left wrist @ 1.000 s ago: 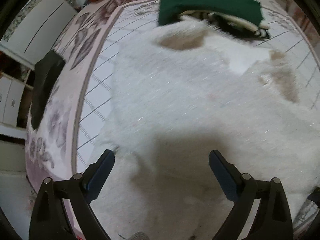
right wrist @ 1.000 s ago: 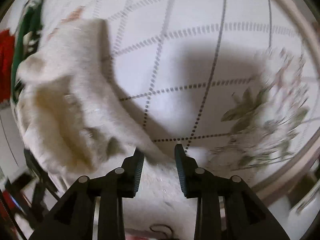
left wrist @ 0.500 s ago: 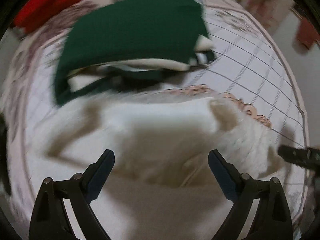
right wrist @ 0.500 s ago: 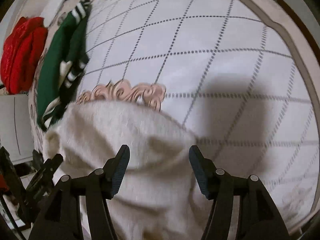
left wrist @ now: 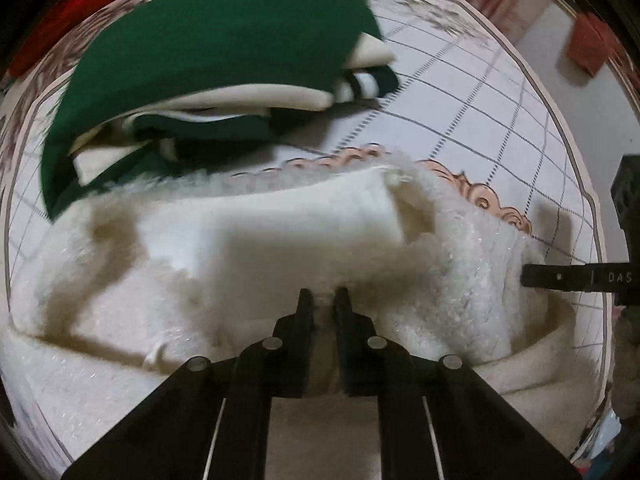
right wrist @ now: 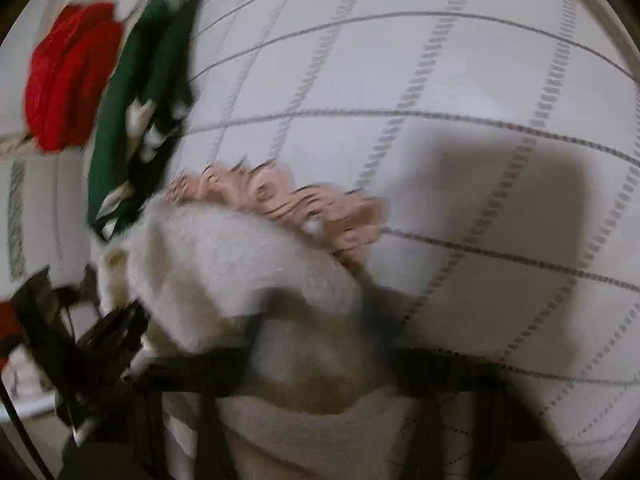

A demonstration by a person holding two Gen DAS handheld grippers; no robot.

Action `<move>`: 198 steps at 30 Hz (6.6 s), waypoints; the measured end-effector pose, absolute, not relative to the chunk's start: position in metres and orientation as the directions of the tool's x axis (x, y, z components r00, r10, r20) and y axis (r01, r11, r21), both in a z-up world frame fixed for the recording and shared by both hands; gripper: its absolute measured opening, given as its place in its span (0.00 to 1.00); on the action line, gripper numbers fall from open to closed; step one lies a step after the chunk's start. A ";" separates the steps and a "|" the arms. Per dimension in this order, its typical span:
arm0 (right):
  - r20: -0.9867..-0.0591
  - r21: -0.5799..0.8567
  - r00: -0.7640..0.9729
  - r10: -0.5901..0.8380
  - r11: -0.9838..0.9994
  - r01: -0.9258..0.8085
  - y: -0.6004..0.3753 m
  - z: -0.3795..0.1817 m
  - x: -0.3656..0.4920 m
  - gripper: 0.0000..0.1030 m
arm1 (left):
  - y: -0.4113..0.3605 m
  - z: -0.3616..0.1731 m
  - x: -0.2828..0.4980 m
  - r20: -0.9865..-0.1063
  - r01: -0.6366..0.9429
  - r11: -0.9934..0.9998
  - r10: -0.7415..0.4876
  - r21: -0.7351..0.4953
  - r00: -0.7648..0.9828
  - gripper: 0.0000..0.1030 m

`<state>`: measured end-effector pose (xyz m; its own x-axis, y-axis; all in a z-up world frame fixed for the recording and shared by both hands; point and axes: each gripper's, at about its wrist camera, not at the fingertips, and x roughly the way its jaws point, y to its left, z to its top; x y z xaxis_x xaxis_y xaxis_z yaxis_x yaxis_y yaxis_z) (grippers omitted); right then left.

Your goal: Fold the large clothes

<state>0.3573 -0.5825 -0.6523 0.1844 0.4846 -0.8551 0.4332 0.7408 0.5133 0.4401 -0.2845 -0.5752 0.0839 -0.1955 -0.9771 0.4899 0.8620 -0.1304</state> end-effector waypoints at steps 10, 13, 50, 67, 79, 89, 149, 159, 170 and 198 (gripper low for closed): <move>-0.903 0.430 0.252 0.348 0.720 0.545 -0.609 -0.652 0.365 0.04 | -0.257 -0.587 0.440 -0.977 0.434 0.884 -0.211 -0.173 0.041 0.10; -0.870 0.487 0.232 0.436 0.676 0.553 -0.615 -0.651 0.368 0.09 | -0.255 -0.572 0.439 -0.983 0.395 0.910 -0.168 -0.127 0.069 0.16; -0.913 0.356 -0.032 0.406 0.834 0.421 -0.565 -0.587 0.150 0.52 | -0.164 -0.562 0.205 -0.981 0.083 0.977 0.194 0.194 0.010 0.81; -0.964 0.266 0.073 0.257 0.909 0.322 -0.511 -0.610 0.285 0.31 | -0.106 -0.615 0.222 -0.991 -0.152 0.988 0.043 0.024 0.125 1.00; -0.999 0.031 0.034 0.027 0.994 0.107 -0.523 -0.535 0.216 0.74 | -0.143 -0.557 0.205 -0.959 -0.139 0.972 0.213 0.189 0.187 1.00; -0.997 0.071 -0.050 0.066 0.991 -0.116 -0.583 -0.546 0.163 0.74 | -0.276 -0.507 0.092 -0.943 -0.094 0.947 0.317 0.308 0.101 1.00; -0.552 0.800 -0.045 0.832 0.544 0.252 -0.625 -0.659 0.293 0.89 | -0.326 -0.574 0.122 -0.779 -0.046 0.777 0.627 0.627 -0.018 0.11; -0.657 0.732 -0.032 0.753 0.647 0.214 -0.607 -0.661 0.295 0.33 | -0.318 -0.577 0.123 -0.813 -0.052 0.811 0.581 0.583 -0.041 0.11; -0.764 0.639 0.015 0.644 0.754 0.151 -0.571 -0.618 0.292 0.24 | -0.308 -0.571 0.123 -0.832 -0.037 0.831 0.553 0.555 -0.050 0.11; -0.798 0.603 0.082 0.598 0.795 0.068 -0.474 -0.490 0.307 0.21 | -0.211 -0.491 0.134 -0.948 -0.130 0.942 0.317 0.310 0.035 0.11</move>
<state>0.3071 -0.4738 -0.4897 0.0818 0.5976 -0.7976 0.0684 0.7950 0.6027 0.1341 -0.2110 -0.4910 0.0353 0.3167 -0.9479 -0.1300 0.9419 0.3098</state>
